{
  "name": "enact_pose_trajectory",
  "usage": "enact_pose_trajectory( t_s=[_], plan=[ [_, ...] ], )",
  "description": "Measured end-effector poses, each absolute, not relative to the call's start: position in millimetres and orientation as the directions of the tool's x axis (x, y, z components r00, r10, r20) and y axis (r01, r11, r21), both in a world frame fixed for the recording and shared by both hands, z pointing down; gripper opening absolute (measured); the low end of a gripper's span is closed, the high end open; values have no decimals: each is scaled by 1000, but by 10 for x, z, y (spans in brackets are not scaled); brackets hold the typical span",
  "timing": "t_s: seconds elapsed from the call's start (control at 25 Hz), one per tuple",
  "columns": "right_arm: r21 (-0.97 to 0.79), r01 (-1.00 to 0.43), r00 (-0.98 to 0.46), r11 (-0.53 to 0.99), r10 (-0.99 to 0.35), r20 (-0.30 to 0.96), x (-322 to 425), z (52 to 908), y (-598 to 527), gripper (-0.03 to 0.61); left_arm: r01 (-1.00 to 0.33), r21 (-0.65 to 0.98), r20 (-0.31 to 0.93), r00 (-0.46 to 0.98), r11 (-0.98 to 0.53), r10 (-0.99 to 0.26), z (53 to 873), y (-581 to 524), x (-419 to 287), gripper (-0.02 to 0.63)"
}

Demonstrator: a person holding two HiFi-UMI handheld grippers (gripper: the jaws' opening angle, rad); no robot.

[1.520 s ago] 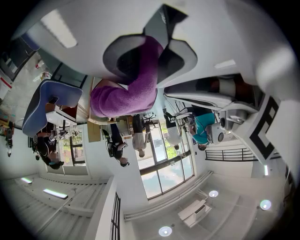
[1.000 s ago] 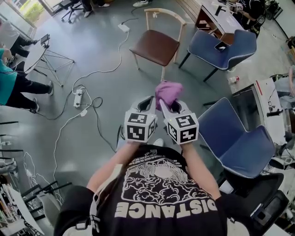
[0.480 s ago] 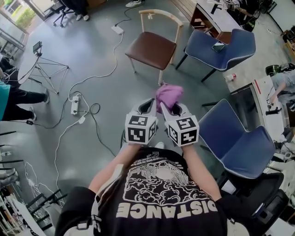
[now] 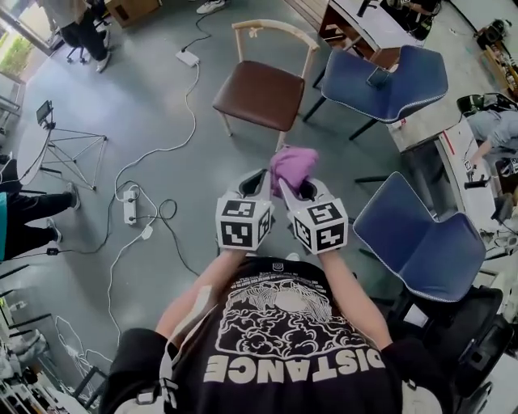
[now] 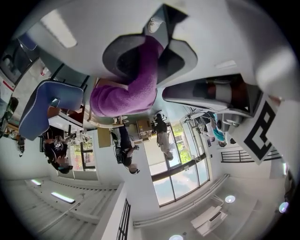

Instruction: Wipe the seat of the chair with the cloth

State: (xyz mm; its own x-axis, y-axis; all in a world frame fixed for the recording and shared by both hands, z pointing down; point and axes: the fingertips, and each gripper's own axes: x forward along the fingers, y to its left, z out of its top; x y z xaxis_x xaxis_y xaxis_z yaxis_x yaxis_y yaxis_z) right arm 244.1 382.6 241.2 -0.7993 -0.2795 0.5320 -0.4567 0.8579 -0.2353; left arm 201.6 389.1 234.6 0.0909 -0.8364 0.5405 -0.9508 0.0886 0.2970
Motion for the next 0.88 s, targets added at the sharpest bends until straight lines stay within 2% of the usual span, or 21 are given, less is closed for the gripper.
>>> enact_pose_trajectory(
  t_s=[0.48,0.88],
  plan=[
    [-222,-487,-776,845,-301,554,1467,2403,3720,63,-940,334,523,130,63,-842,2356,3804,999,-9],
    [-227,-497,-765,837,-299,571,1132,2490,3683,63,-935,350,532,142,63,-835,2442,3741,646,-9]
  ],
)
